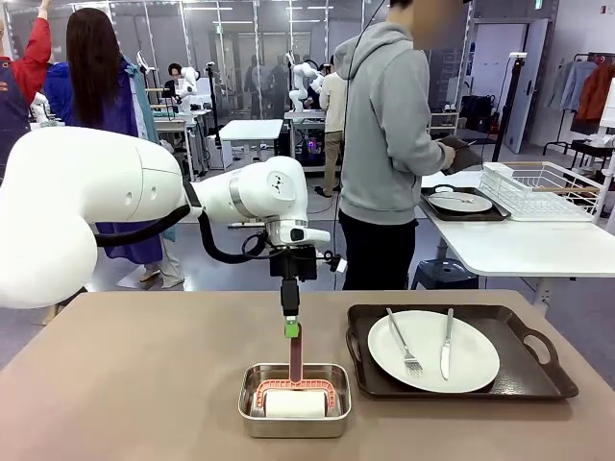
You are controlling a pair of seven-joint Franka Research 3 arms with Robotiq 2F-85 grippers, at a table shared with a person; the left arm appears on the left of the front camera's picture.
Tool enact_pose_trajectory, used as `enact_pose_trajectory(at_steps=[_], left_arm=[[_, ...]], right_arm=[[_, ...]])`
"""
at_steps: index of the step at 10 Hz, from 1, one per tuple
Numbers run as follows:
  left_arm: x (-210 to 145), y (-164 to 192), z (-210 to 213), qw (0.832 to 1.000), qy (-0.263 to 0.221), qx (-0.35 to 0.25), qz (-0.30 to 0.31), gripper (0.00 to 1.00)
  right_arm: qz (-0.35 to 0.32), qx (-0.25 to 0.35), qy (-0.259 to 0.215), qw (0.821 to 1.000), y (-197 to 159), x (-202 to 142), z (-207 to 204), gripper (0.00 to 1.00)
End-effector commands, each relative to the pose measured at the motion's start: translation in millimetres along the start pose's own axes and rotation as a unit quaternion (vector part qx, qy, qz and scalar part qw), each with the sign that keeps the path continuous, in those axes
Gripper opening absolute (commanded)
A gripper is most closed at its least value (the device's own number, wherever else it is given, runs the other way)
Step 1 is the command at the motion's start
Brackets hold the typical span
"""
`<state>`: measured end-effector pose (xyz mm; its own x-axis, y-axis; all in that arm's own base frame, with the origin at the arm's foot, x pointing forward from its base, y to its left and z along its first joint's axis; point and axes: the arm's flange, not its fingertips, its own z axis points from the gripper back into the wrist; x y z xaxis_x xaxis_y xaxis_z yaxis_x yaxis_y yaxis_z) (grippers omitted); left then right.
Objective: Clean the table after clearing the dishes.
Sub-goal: When the left (or right) Handle tray is removed, use the left hand (or right hand) to clean the left (or right) side of the table with the Lint Roller.
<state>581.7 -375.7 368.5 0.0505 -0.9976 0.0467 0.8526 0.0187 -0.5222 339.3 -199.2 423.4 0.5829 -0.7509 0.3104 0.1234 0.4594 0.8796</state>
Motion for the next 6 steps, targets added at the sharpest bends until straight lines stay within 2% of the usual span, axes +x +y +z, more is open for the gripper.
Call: enact_pose_trajectory(at_steps=[1, 5, 6], left_arm=[[4.8, -3.1, -4.3, 1.000, -0.012, -0.025, 0.005, 1.00], [8.3, -0.9, -16.9, 0.998, -0.020, -0.054, 0.012, 1.00], [8.6, -1.6, -16.8, 0.998, -0.011, -0.054, 0.018, 0.88]], right_arm=[[0.007, 0.002, 0.002, 1.000, 0.4, -1.8, 0.7, 1.00], [0.007, 0.002, 0.002, 1.000, 0.4, -1.8, 0.7, 1.00], [0.007, 0.002, 0.002, 1.000, 0.4, -1.8, 0.7, 1.00]])
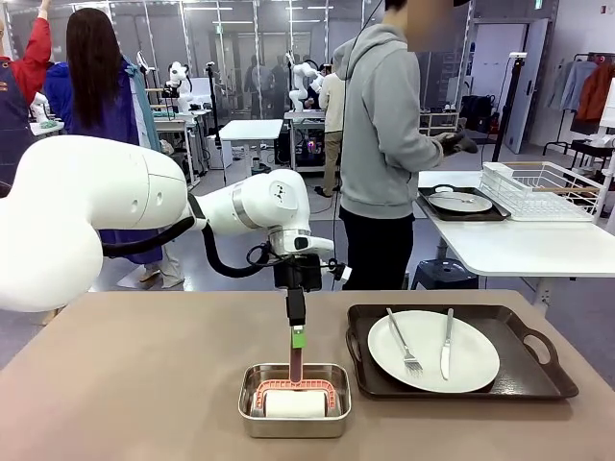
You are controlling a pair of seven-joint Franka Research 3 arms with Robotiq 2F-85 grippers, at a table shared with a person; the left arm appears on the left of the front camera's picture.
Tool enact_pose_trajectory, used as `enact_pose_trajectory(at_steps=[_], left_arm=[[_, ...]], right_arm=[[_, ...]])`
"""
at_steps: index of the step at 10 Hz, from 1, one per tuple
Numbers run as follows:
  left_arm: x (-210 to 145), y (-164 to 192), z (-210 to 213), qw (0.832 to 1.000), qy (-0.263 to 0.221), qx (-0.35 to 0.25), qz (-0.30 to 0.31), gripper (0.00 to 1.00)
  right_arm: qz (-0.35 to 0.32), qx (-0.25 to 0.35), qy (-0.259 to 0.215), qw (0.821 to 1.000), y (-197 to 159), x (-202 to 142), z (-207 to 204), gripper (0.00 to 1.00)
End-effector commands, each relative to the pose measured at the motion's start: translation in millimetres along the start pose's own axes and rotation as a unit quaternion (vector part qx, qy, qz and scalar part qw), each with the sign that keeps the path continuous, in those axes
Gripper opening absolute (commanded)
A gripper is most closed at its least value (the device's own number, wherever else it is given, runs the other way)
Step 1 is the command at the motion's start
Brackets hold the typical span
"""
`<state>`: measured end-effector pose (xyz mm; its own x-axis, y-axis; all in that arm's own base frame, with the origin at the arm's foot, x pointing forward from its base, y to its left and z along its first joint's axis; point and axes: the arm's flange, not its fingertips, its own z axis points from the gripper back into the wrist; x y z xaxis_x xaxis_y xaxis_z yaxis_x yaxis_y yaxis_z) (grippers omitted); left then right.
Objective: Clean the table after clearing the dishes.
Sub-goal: When the left (or right) Handle tray is removed, use the left hand (or right hand) to clean the left (or right) side of the table with the Lint Roller.
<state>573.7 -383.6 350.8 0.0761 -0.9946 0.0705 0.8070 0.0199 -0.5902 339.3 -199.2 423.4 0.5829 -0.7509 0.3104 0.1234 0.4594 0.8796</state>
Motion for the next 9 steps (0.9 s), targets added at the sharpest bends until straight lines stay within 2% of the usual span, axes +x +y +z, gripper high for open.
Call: enact_pose_trajectory(at_steps=[1, 2, 3, 5, 6, 7, 9], left_arm=[[2.4, -5.6, 4.0, 1.000, 0.011, -0.005, 0.016, 0.52], [3.5, -6.8, 3.5, 1.000, 0.016, -0.004, 0.015, 0.30], [4.3, -6.1, 1.3, 0.999, 0.025, -0.010, 0.019, 0.00], [4.2, -6.4, 1.1, 0.999, 0.027, -0.009, 0.028, 0.00], [3.9, -7.3, 0.9, 0.999, 0.033, -0.010, 0.032, 0.04], [3.9, -9.2, 2.4, 0.999, 0.037, -0.007, 0.034, 0.00], [4.3, -17.1, 5.3, 0.998, 0.041, 0.006, 0.050, 0.00]], right_arm=[[0.007, 0.002, 0.002, 1.000, 0.4, -1.8, 0.7, 1.00], [0.007, 0.002, 0.002, 1.000, 0.4, -1.8, 0.7, 1.00], [0.007, 0.002, 0.002, 1.000, 0.4, -1.8, 0.7, 1.00], [0.007, 0.002, 0.002, 1.000, 0.4, -1.8, 0.7, 1.00], [0.007, 0.002, 0.002, 1.000, 0.4, -1.8, 0.7, 1.00], [0.007, 0.002, 0.002, 1.000, 0.4, -1.8, 0.7, 1.00], [0.007, 0.002, 0.002, 1.000, 0.4, -1.8, 0.7, 1.00]])
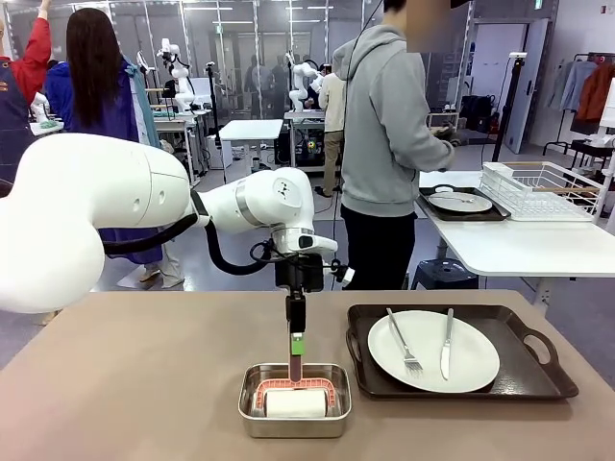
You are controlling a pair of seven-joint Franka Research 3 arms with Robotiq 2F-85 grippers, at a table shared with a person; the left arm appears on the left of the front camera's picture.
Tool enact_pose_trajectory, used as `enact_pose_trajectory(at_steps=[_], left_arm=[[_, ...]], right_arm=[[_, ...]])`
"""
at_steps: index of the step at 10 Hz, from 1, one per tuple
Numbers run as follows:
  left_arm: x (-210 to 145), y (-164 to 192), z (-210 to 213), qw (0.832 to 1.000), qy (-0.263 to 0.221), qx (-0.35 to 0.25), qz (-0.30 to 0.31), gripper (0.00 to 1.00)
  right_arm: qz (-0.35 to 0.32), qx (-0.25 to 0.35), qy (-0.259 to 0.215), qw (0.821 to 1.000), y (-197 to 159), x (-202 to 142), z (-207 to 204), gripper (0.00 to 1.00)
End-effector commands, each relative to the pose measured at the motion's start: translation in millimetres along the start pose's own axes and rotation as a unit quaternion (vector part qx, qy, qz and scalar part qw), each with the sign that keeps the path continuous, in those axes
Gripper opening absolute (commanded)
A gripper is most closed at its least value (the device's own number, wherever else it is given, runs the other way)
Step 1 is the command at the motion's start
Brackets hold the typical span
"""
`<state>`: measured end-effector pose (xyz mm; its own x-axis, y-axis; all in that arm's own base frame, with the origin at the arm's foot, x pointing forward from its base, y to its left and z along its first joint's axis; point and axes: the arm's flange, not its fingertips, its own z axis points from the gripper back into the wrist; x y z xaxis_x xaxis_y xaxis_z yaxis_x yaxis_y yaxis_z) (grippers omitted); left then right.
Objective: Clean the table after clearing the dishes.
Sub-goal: When the left (or right) Handle tray is removed, use the left hand (or right hand) to clean the left (or right) side of the table with the Lint Roller.
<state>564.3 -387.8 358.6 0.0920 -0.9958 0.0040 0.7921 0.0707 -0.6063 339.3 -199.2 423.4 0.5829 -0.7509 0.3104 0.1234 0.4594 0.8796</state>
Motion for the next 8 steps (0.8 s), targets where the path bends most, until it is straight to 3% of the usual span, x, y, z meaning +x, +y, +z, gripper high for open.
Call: enact_pose_trajectory(at_steps=[1, 2, 3, 4, 6, 8], left_arm=[[-1.8, -16.6, 10.7, 0.999, 0.015, 0.026, 0.030, 0.00], [-5.2, -34.3, 18.3, 0.998, 0.004, 0.037, 0.049, 0.00], [-11.9, -57.7, 28.9, 0.995, -0.009, 0.048, 0.088, 0.12], [-25.5, -83.1, 45.7, 0.989, -0.032, 0.072, 0.123, 0.12], [-77.5, -116.1, 88.6, 0.974, -0.102, 0.113, 0.166, 0.12], [-148.4, -122.2, 121.3, 0.946, -0.191, 0.104, 0.240, 0.12]], right_arm=[[0.007, 0.002, 0.002, 1.000, 0.4, -1.8, 0.7, 1.00], [0.007, 0.002, 0.002, 1.000, 0.4, -1.8, 0.7, 1.00], [0.007, 0.002, 0.002, 1.000, 0.4, -1.8, 0.7, 1.00], [0.007, 0.002, 0.002, 1.000, 0.4, -1.8, 0.7, 1.00], [0.007, 0.002, 0.002, 1.000, 0.4, -1.8, 0.7, 1.00], [0.007, 0.002, 0.002, 1.000, 0.4, -1.8, 0.7, 1.00]])
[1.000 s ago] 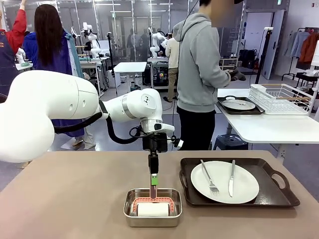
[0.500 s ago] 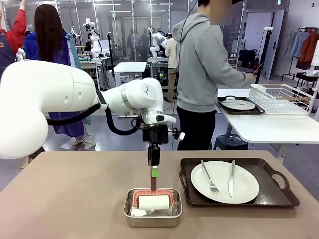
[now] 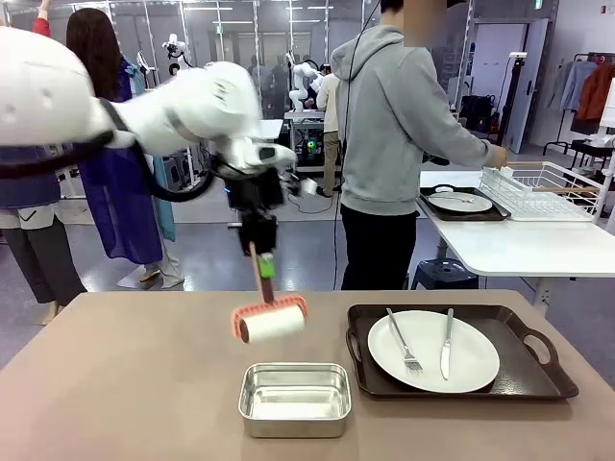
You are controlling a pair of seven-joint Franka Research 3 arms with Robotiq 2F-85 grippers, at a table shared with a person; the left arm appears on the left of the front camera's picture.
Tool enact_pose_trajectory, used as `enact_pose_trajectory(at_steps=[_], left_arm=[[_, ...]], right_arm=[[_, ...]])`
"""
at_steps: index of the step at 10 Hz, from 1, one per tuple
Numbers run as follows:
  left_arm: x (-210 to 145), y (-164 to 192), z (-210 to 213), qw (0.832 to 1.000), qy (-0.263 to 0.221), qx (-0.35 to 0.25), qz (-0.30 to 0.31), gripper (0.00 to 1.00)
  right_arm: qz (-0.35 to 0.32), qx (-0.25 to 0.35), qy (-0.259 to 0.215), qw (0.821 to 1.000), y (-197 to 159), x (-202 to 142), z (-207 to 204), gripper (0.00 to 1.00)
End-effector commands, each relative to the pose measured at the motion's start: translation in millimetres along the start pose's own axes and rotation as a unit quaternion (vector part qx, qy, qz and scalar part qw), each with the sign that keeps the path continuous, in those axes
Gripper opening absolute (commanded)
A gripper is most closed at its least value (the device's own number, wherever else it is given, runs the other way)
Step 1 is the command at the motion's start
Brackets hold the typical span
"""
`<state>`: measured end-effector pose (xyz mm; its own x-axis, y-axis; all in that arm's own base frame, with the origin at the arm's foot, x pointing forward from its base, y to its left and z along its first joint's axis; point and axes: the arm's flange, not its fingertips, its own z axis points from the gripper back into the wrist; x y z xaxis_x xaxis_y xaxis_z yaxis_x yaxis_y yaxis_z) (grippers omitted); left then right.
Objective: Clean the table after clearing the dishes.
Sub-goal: When the left (or right) Handle tray is removed, use the left hand (or right hand) to clean the left (or right) side of the table with the Lint Roller.
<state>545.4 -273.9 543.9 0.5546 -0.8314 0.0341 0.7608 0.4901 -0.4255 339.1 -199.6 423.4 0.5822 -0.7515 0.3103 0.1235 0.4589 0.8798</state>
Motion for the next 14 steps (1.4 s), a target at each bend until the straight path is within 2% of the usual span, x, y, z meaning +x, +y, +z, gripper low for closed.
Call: enact_pose_trajectory(at_steps=[1, 3, 6, 8, 9, 14], left_arm=[[-64.7, 32.1, 2.9, 0.989, -0.109, -0.023, 0.099, 0.12], [-122.5, 79.5, 4.1, 0.956, -0.241, -0.064, 0.153, 0.12], [-185.0, 136.2, -44.0, 0.905, -0.326, -0.089, 0.257, 0.12], [-199.8, 167.4, -90.4, 0.880, -0.356, -0.124, 0.290, 0.12], [-197.3, 160.4, -46.8, 0.904, -0.305, -0.098, 0.283, 0.12], [-197.3, 160.4, -46.8, 0.904, -0.305, -0.098, 0.283, 0.12]], right_arm=[[0.008, 0.002, 0.002, 1.000, 0.6, -2.0, 0.3, 1.00], [0.008, 0.002, 0.002, 1.000, 0.6, -2.0, 0.3, 1.00], [0.008, 0.002, 0.002, 1.000, 0.6, -2.0, 0.3, 1.00], [0.008, 0.002, 0.002, 1.000, 0.6, -2.0, 0.3, 1.00], [0.008, 0.002, 0.002, 1.000, 0.6, -2.0, 0.3, 1.00], [0.008, 0.002, 0.002, 1.000, 0.6, -2.0, 0.3, 1.00]])
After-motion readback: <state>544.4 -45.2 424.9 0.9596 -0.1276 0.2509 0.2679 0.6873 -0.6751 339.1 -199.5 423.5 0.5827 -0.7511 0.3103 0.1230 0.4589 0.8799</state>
